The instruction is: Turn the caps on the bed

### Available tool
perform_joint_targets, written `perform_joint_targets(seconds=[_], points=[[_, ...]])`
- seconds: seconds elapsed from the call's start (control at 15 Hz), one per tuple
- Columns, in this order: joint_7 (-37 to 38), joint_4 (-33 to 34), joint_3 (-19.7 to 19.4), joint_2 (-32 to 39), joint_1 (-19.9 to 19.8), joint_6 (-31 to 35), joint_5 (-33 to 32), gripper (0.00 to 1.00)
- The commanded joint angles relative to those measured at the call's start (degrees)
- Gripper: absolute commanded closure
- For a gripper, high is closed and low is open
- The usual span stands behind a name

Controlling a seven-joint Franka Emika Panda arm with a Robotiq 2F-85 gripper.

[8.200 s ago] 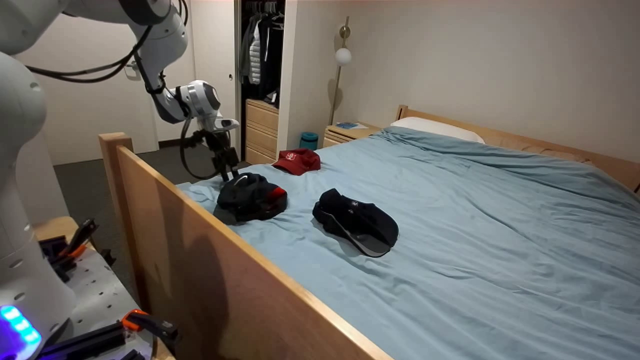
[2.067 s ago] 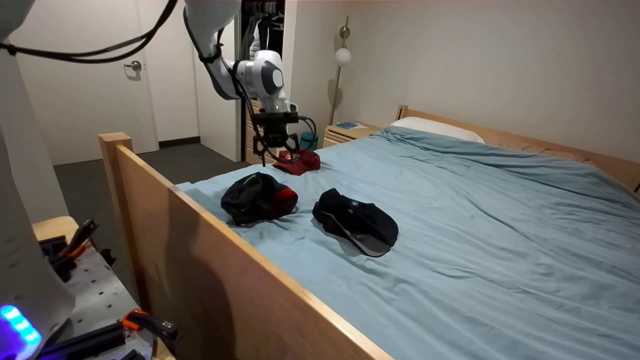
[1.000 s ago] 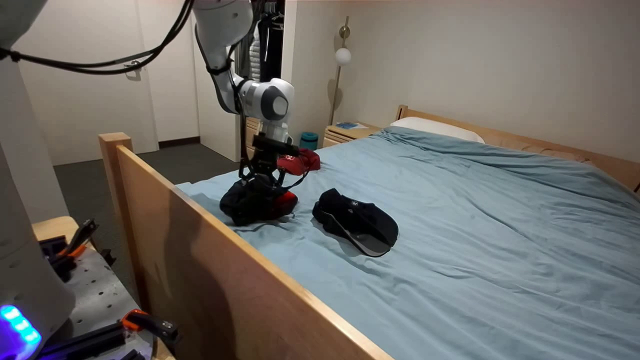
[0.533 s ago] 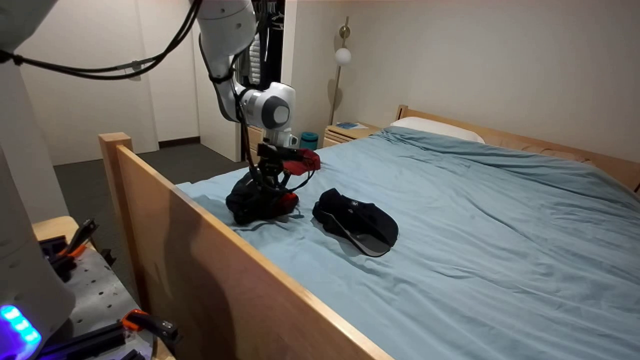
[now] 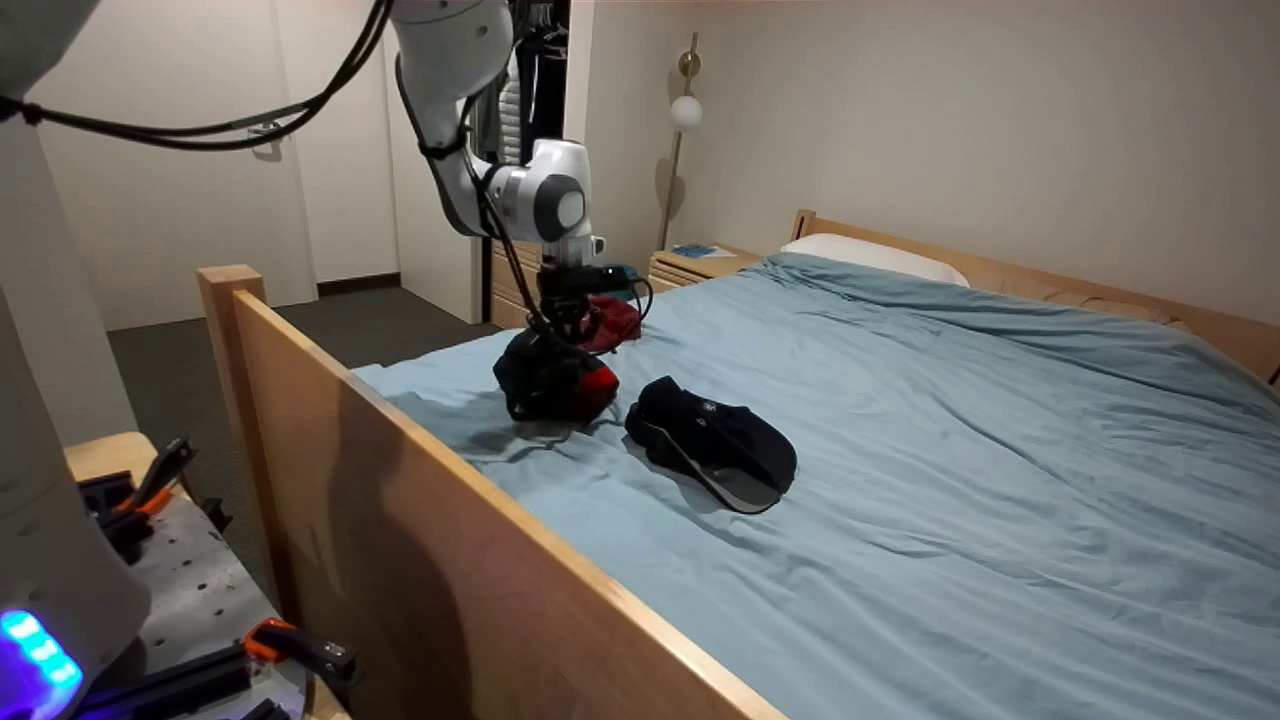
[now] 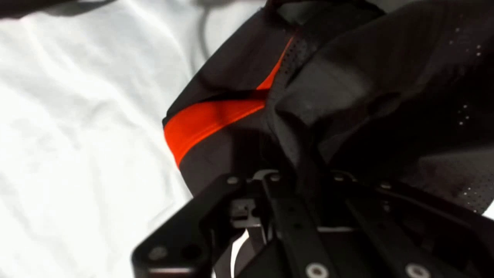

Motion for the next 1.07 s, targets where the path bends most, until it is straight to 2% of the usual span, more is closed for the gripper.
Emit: perform_joint_targets(seconds=[0.0,0.13,0.2,0.4,0.47,0.6,0.73,1.0], points=[[-6.7,4.9,1.9,-0.5,0.5,-1.8,-2.9,0.94],[-9.2,7.6,2.6,-0.1,1.9,-0.3,-3.9,0.94],[-6.5,5.4,1.6,-0.1,1.3,-0.3,-2.0,0.9],[-7.5,7.5,2.1,-0.1,2.8,-0.4,-2.3,0.9],[-8.3,7.2,1.8,-0.2,2.8,-1.6,-3.0,0.94],[-14.4,8.4,1.3,-0.4,2.6,-4.8,-6.2,0.94],[-20.3,12.7,2.1,0.6,2.7,-7.7,-6.5,0.94],[-29.3,23.6,4.6,4.3,6.8,-14.7,-5.4,0.94]])
